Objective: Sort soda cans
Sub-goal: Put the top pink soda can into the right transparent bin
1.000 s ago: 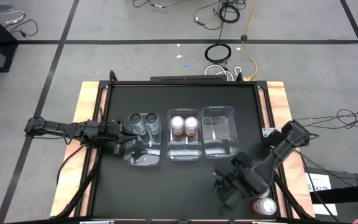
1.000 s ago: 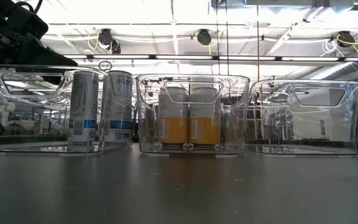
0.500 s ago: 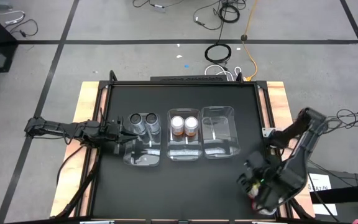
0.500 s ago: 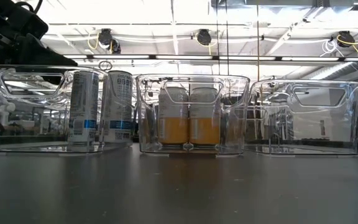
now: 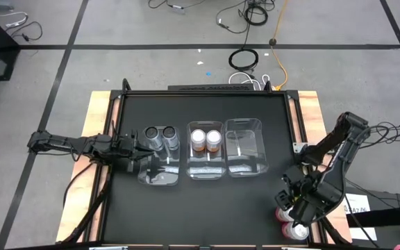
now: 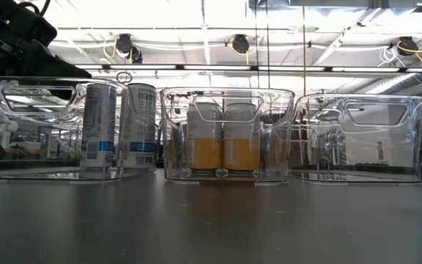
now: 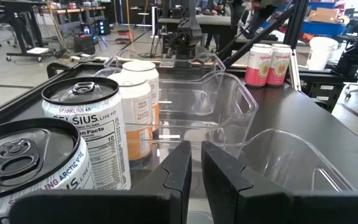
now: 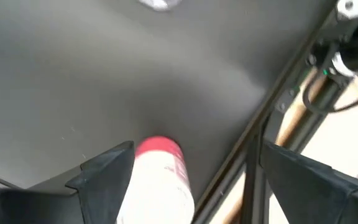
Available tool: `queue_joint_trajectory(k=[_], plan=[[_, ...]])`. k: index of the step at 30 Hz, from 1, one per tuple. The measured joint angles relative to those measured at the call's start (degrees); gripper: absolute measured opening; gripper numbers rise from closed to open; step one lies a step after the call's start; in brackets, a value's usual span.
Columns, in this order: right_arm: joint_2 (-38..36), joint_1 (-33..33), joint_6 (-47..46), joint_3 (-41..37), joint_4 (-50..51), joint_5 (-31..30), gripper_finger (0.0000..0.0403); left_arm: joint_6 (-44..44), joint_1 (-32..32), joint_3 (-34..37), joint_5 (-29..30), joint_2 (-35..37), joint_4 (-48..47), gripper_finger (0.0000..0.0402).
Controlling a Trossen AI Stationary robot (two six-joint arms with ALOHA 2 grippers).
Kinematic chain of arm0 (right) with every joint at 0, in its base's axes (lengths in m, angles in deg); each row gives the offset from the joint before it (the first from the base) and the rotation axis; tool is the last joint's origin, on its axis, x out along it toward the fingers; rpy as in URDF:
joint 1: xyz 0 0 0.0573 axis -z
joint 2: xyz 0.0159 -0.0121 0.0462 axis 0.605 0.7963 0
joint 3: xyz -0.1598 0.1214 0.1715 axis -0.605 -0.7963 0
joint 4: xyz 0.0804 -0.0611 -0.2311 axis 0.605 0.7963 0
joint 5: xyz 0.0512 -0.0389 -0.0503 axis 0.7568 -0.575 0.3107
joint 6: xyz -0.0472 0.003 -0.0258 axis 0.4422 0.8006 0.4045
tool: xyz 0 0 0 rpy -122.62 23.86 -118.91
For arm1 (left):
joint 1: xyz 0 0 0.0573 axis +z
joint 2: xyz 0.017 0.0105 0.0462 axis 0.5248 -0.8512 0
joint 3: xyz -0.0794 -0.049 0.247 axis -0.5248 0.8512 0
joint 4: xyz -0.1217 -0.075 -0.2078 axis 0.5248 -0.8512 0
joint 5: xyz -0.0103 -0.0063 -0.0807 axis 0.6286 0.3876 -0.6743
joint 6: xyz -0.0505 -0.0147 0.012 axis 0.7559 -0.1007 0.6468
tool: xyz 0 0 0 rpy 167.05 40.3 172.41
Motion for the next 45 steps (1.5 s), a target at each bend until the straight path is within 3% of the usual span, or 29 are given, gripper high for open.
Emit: queue_joint_trajectory(k=[18,30,40,45], plan=[[3.9,-1.9,-1.2,0.0,-5.9,6.1,0.0341,0.0,0.0,0.0,0.0,0.0,0.0,0.0050],[4.5,-2.6,0.2,0.0,-7.7,5.8,0.0341,0.0,0.0,0.0,0.0,0.0,0.0,0.0050],[4.5,-2.6,-0.7,0.0,-7.9,5.8,0.0394,0.0,0.0,0.0,0.0,0.0,0.0,0.0050],[4.5,-2.6,-0.7,0.0,-8.0,5.8,0.0392,0.0,0.0,0.0,0.0,0.0,0.0,0.0050]])
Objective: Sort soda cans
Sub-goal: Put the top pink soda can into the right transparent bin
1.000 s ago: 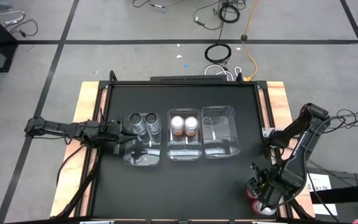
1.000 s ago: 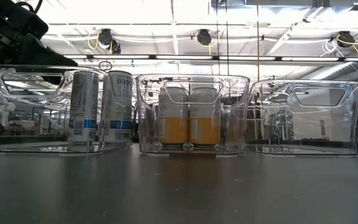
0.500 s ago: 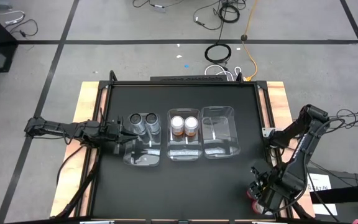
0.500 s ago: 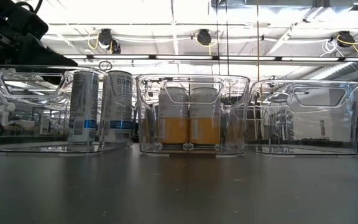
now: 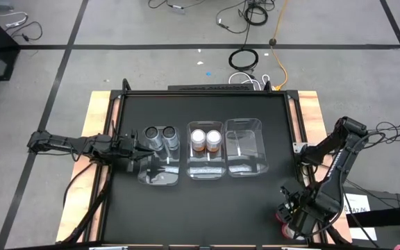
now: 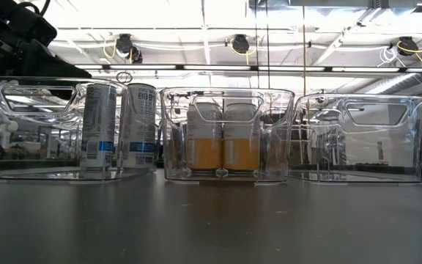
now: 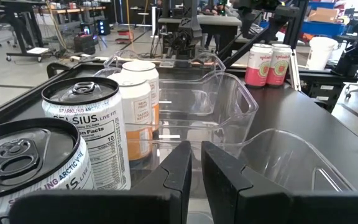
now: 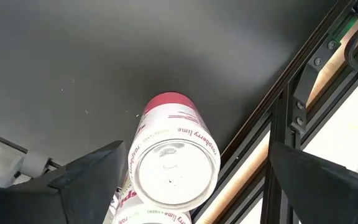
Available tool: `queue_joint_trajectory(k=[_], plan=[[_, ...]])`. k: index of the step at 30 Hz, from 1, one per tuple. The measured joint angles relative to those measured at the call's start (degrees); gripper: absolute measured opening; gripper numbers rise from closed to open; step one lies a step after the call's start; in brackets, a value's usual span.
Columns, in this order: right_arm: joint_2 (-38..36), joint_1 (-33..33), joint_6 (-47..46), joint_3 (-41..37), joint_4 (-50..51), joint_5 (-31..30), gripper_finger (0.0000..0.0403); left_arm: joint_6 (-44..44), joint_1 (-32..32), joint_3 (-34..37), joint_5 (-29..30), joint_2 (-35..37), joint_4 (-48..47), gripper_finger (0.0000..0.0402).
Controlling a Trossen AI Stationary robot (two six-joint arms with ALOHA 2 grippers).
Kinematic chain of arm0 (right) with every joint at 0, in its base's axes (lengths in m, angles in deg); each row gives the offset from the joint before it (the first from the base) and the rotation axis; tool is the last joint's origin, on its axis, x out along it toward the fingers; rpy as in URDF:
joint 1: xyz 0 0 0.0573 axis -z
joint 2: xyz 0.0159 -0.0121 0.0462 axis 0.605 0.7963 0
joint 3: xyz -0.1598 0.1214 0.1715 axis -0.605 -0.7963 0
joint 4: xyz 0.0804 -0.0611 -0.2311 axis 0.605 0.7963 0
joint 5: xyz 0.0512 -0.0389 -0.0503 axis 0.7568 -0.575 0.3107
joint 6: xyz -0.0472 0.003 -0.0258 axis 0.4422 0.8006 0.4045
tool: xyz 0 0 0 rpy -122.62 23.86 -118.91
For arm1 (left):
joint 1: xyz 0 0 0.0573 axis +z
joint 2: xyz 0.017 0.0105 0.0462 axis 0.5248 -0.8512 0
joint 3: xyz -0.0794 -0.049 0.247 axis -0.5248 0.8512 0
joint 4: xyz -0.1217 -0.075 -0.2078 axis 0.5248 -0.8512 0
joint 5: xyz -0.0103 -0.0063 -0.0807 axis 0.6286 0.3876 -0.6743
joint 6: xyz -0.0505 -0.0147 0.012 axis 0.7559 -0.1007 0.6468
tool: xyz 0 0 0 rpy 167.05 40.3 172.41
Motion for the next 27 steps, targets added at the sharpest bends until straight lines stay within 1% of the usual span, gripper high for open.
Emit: queue_joint_trajectory(k=[3,10,14,16,20,24,27], plan=[[0.0,0.0,-1.9,0.0,-0.6,0.0,0.0393,0.0,0.0,0.0,0.0,0.0,0.0,0.0050],[0.0,-0.4,-2.4,0.0,-4.5,0.3,0.0393,0.0,0.0,0.0,0.0,0.0,0.0,0.0050],[0.0,-0.8,-3.6,-0.6,-4.6,0.4,0.0393,0.0,0.0,0.0,0.0,0.0,0.0,0.0050],[0.0,-1.0,-4.3,-2.1,-5.0,1.3,0.0393,0.0,0.0,0.0,0.0,0.0,0.0,0.0050],[0.0,-1.2,-4.7,-7.3,-10.5,6.6,0.0393,0.0,0.0,0.0,0.0,0.0,0.0,0.0050],[0.0,-1.9,-5.1,-11.4,-15.1,6.4,0.0393,0.0,0.0,0.0,0.0,0.0,0.0,0.0050],[0.0,-1.9,-5.1,-13.0,-16.1,6.8,0.0393,0.0,0.0,0.0,0.0,0.0,0.0,0.0050]])
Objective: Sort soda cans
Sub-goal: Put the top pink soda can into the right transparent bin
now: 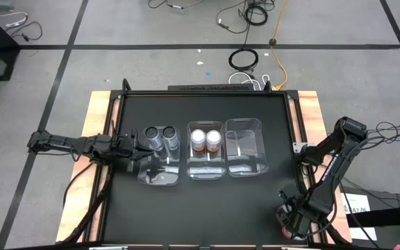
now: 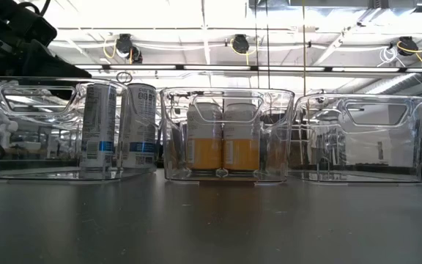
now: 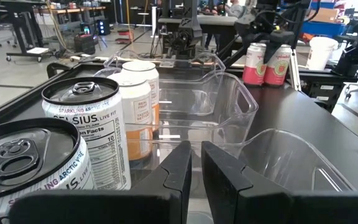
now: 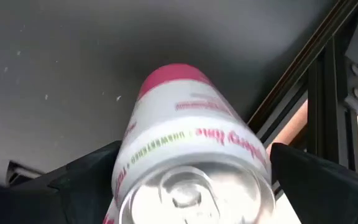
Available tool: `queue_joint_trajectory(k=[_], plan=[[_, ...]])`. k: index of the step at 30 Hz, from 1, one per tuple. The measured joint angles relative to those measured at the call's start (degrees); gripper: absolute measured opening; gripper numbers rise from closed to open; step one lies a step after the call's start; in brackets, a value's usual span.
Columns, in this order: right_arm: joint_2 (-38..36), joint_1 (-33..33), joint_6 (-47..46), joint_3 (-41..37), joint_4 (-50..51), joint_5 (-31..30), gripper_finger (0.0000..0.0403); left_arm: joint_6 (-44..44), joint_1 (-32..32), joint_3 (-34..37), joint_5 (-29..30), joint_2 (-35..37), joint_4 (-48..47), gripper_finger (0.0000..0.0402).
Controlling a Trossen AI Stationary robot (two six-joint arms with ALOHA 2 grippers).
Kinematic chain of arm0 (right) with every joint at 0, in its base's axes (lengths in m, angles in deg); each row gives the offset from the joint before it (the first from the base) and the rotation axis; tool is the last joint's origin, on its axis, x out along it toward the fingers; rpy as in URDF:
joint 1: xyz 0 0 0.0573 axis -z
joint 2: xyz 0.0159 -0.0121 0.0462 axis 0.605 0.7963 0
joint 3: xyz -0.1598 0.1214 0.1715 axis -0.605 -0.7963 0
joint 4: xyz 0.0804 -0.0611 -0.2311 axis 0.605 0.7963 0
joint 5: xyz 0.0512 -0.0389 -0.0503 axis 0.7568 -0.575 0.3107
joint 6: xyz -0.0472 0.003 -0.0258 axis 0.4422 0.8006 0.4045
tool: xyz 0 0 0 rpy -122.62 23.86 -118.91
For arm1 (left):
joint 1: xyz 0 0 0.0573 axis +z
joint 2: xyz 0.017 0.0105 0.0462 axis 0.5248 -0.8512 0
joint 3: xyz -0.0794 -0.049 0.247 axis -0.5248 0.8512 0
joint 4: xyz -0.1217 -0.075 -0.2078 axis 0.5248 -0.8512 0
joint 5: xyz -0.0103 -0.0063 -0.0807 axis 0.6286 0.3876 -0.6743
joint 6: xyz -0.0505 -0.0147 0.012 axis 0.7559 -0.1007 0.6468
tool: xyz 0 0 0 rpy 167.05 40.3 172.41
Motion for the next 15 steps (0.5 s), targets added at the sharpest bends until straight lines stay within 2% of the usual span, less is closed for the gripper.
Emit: queue_joint_trajectory(k=[5,8,13,15], plan=[[0.0,0.0,0.0,-0.9,-0.5,-0.2,0.0383,0.0,0.0,0.0,0.0,0.0,0.0,0.0050],[0.0,0.0,0.0,-0.9,-1.3,-0.2,0.0354,0.0,0.0,0.0,0.0,0.0,0.0,0.0050],[0.0,0.0,-0.4,-0.9,-1.6,-0.2,0.0282,0.0,0.0,0.0,0.0,0.0,0.0,0.0050],[0.0,0.0,-0.4,-0.9,-1.8,-0.2,0.0279,0.0,0.0,0.0,0.0,0.0,0.0,0.0050]])
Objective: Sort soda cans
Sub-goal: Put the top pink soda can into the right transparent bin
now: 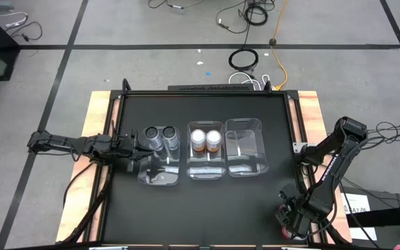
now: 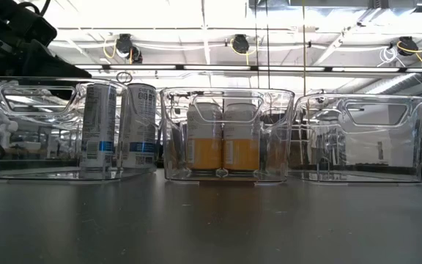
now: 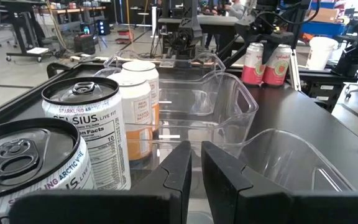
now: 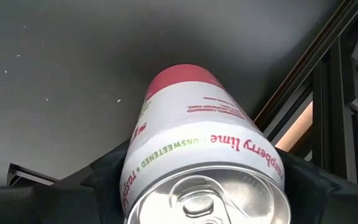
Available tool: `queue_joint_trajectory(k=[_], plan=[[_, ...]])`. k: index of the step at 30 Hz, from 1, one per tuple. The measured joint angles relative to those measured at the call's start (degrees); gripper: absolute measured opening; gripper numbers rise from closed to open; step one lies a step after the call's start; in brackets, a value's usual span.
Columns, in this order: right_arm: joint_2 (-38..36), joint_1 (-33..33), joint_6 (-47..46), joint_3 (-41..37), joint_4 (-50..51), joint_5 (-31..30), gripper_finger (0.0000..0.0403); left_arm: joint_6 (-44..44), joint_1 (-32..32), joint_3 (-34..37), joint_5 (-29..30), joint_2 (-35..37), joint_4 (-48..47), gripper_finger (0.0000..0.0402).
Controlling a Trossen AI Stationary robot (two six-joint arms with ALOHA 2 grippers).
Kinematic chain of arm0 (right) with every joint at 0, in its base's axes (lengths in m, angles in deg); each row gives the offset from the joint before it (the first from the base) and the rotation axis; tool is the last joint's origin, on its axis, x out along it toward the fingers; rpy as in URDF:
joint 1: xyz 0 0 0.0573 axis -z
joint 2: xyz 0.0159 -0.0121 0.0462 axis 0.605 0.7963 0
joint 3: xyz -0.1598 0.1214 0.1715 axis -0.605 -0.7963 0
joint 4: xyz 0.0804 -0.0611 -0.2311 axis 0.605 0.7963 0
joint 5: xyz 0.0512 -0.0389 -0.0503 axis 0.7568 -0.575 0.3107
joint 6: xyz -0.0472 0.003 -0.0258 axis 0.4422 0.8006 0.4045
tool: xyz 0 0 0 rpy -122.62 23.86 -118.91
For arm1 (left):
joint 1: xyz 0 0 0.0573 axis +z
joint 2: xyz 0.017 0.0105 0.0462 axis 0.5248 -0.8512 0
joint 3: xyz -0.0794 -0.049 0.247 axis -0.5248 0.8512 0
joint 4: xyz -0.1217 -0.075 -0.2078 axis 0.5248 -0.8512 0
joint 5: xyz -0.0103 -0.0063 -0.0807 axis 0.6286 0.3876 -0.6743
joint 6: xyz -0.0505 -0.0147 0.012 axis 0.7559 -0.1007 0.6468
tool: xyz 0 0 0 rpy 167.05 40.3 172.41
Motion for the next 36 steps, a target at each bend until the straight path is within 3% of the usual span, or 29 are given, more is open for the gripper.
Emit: queue_joint_trajectory(k=[9,20,30,36], plan=[[0.1,0.1,3.4,0.9,0.1,-1.0,0.0279,0.0,0.0,0.0,0.0,0.0,0.0,0.0050],[-1.2,2.3,10.4,11.6,15.0,-12.5,0.0280,0.0,0.0,0.0,0.0,0.0,0.0,0.0050],[-1.2,12.2,26.5,23.5,23.5,-23.8,0.0280,0.0,0.0,0.0,0.0,0.0,0.0,0.0050],[-1.3,21.2,40.7,25.6,23.4,-25.9,0.0281,0.0,0.0,0.0,0.0,0.0,0.0,0.0050]])
